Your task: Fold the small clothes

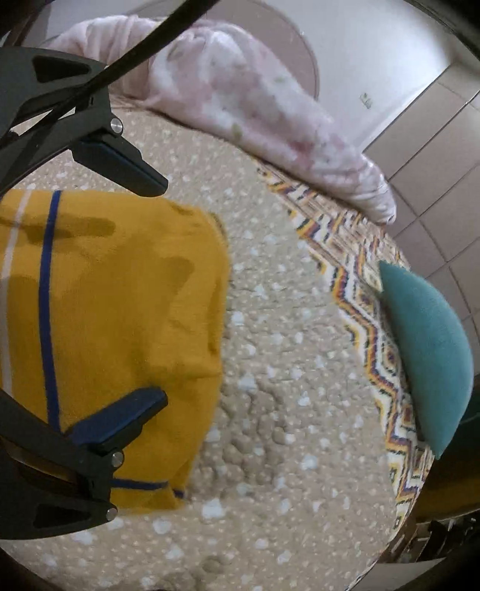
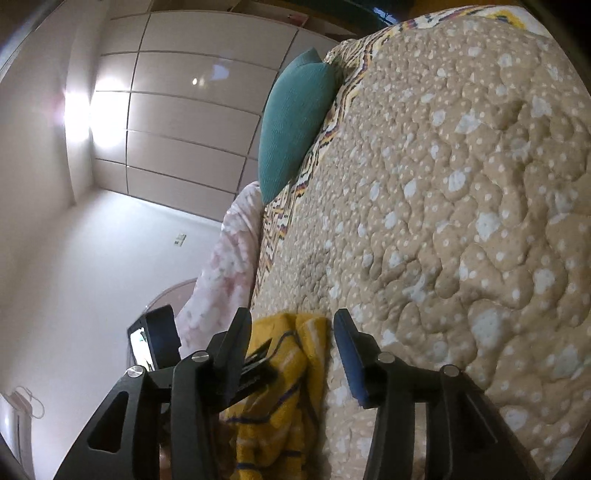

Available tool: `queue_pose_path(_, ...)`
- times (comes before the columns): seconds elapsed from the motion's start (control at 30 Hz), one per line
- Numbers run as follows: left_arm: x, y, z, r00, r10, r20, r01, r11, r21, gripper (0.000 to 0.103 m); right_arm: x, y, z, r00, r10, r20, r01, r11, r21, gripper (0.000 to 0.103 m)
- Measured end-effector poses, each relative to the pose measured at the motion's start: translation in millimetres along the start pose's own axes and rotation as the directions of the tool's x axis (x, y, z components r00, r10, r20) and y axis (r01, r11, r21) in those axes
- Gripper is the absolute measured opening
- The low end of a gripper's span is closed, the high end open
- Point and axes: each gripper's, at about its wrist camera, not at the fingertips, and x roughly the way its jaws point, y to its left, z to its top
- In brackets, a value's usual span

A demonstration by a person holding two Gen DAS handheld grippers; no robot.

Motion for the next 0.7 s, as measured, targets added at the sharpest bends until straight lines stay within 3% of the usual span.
queue_pose_path(0.1,-23.0,18.3,-3.7,0.991,-0.128,0.043,0.131,0.989,-0.065,0.098,2.8,3.2,-1.6,1.0,-0.009,-0.007,0.008,1.0,-0.013,0.055)
queue_pose_path(0.13,-30.9,21.3,-7.0,0.989,-0.138,0.06,0.142,0.987,-0.074,0.098,3.4,4.1,-2.1,1.0,-0.009,-0.007,0.008,1.0,-0.014,0.056)
queue_pose_path(0.27,-34.6,6.1,-28.3,0.992,-0.114,0.046,0.114,0.994,0.003,0.099,7.7,6.8,-3.4,0.999,-0.033,-0.009,0.032,0.999,-0.022,0.057)
queue_pose_path(0.37,-45.2,-0.5,-57.0,0.99,-0.094,0.104,0.093,0.995,0.021,0.099,14.0,9.7,-5.3,0.998,-0.065,-0.011,0.065,0.997,-0.038,0.057)
queue_pose_path(0.5,-75.1,7.8,-84.3,0.977,-0.168,0.13,0.164,0.986,0.042,0.098,19.2,19.1,-9.1,0.991,-0.136,-0.012,0.134,0.986,-0.101,0.057)
queue_pose_path(0.63,-103.7,24.2,-113.0,0.965,-0.214,0.153,0.212,0.977,0.03,0.098,23.2,34.1,-19.4,0.96,-0.279,0.004,0.274,0.939,-0.208,0.057)
queue_pose_path(0.7,-115.0,35.2,-129.0,0.958,-0.24,0.158,0.241,0.97,0.009,0.098,16.4,41.4,-24.7,0.931,-0.362,0.049,0.363,0.901,-0.237,0.057)
